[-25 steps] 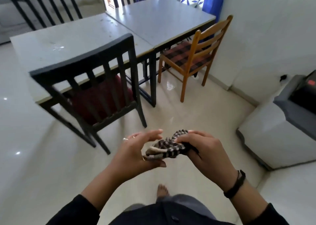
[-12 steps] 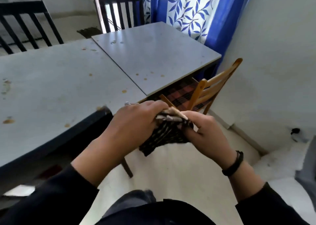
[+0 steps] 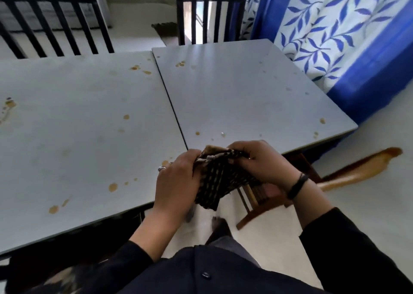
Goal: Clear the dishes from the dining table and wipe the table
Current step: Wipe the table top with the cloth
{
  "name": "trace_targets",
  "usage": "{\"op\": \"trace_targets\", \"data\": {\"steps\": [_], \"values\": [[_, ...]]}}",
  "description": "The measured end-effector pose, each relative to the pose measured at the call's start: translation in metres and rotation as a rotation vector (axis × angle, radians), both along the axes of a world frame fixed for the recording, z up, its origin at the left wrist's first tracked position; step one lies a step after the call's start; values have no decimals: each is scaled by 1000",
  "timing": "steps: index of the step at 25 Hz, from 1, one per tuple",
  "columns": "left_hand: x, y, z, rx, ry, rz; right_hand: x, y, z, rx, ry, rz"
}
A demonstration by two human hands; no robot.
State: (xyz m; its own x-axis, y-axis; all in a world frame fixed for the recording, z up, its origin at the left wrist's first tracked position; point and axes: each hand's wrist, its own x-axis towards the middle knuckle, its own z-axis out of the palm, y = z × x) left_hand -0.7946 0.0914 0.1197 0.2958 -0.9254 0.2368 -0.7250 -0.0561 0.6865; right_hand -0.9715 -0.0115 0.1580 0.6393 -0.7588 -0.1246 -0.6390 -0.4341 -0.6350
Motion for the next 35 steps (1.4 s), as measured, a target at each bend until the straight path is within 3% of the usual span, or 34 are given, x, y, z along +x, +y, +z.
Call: {"op": "trace_targets", "data": {"steps": [4, 7, 8, 11, 12, 16, 21, 24, 27, 30, 32, 35], "values": [[-5, -110, -1, -165, -274, 126, 8, -117, -7, -271, -116, 10], [-12, -165, -26, -272, -399, 70, 4, -180, -32, -436, -239, 81], [-19, -174, -40, -218, -422, 28, -1, -197, -47, -425, -184, 86], [-49, -175, -88, 89, -450, -167, -22, -224, -102, -246, 248, 8], [-54, -171, -98, 158, -422, -214, -25, -228, -118, -186, 297, -61], [-27, -174, -112, 204, -339, -134, 17, -226, -152, -106, 215, -243], [23, -194, -121, 213, -436, -91, 73, -212, -197, -92, 453, -226], [39, -211, -134, 292, -468, -105, 56, -205, -215, -168, 482, -224], [39, -232, -142, 426, -482, -137, -2, -204, -218, -205, 500, -386], [29, -246, -150, 461, -483, -194, -68, -251, -215, -106, 596, -605], [24, -259, -153, 438, -493, -194, -67, -313, -212, -64, 614, -737], [17, -279, -153, 359, -483, -138, -2, -375, -209, -109, 560, -614]]}}
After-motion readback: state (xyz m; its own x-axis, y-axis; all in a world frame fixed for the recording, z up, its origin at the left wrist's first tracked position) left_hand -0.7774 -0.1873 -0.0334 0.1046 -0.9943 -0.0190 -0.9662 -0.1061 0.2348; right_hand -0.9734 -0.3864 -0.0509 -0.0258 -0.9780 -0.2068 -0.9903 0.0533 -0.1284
